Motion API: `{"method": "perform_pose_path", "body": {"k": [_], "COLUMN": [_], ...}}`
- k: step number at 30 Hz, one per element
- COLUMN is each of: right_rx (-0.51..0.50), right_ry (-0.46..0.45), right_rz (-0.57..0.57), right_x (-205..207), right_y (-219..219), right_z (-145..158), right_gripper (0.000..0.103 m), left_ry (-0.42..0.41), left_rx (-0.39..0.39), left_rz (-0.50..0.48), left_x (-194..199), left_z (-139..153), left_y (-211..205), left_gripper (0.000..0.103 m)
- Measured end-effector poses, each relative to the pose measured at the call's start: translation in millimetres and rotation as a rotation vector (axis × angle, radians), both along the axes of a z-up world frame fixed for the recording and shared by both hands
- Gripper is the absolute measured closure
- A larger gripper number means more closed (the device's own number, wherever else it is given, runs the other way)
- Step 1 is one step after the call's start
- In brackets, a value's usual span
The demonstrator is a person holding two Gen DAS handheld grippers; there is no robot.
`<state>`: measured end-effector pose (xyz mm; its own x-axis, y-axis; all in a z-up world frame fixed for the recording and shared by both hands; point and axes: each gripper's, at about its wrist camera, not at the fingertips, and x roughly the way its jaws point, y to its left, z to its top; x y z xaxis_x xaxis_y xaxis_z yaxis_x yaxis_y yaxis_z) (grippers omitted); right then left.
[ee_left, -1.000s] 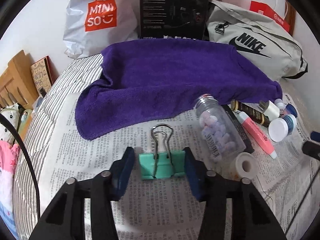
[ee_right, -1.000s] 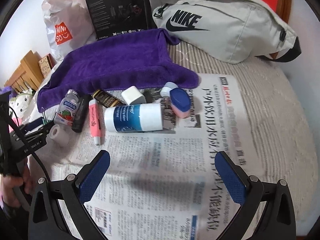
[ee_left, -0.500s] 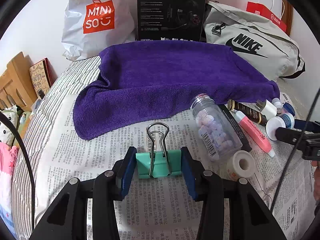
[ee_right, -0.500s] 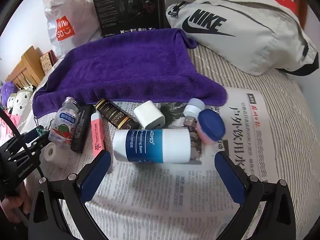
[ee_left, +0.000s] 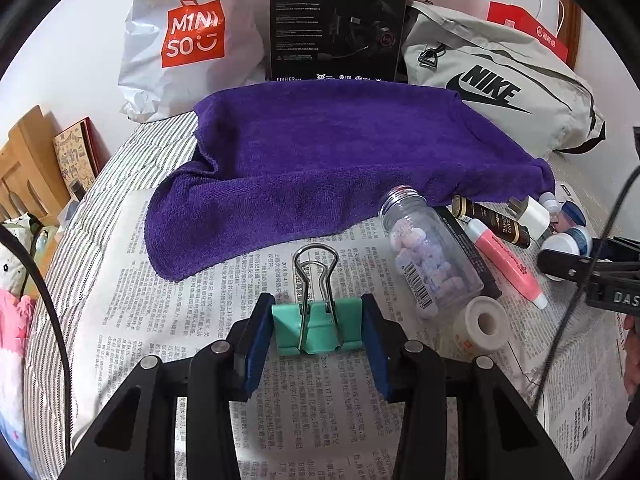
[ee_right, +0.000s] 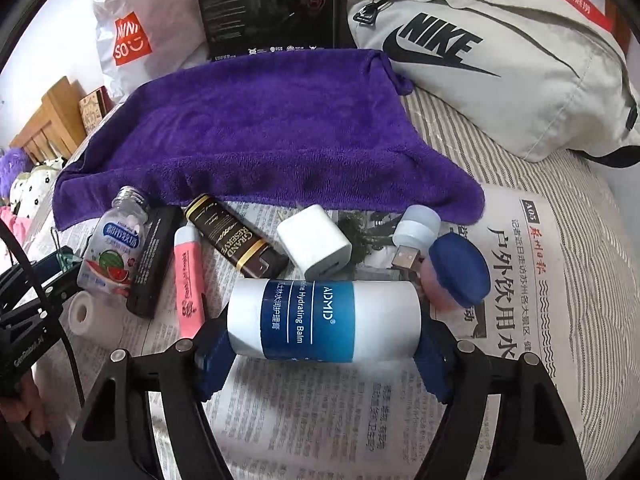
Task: Organize rigid objects
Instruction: 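Carry the clip and balm tube onto the purple towel and open both tools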
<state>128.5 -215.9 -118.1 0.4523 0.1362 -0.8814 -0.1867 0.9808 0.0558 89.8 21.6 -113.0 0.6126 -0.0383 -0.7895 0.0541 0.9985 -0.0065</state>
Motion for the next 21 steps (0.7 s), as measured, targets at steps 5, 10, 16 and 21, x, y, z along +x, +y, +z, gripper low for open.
{"method": "perform_pose_path", "body": {"k": [5,10,16,21], "right_rx": [0.001,0.008,0.035,0.058], "right_ry": [0.000,-0.010,-0.028,-0.027], "right_rz": [0.012,0.043,0.080,0.089], "right_x": [-12,-23,-29,-28], "right_y": [-9,-12,-16,-18], "right_z": [12,26,41,48], "right_gripper": [0.028,0.028,0.028,0.028], "left_ry": [0.027,0.020,0.006,-0.004], "left_rx": [-0.027,-0.083,-0.106,-0.100], "left_rz": [0.024,0.042,0.040,0.020], "left_x": [-5,-14,-20,-15], "left_z": [5,20,44,65], "left_y": [11,23,25,17], "left_gripper": [0.063,0.063,0.063,0.063]}}
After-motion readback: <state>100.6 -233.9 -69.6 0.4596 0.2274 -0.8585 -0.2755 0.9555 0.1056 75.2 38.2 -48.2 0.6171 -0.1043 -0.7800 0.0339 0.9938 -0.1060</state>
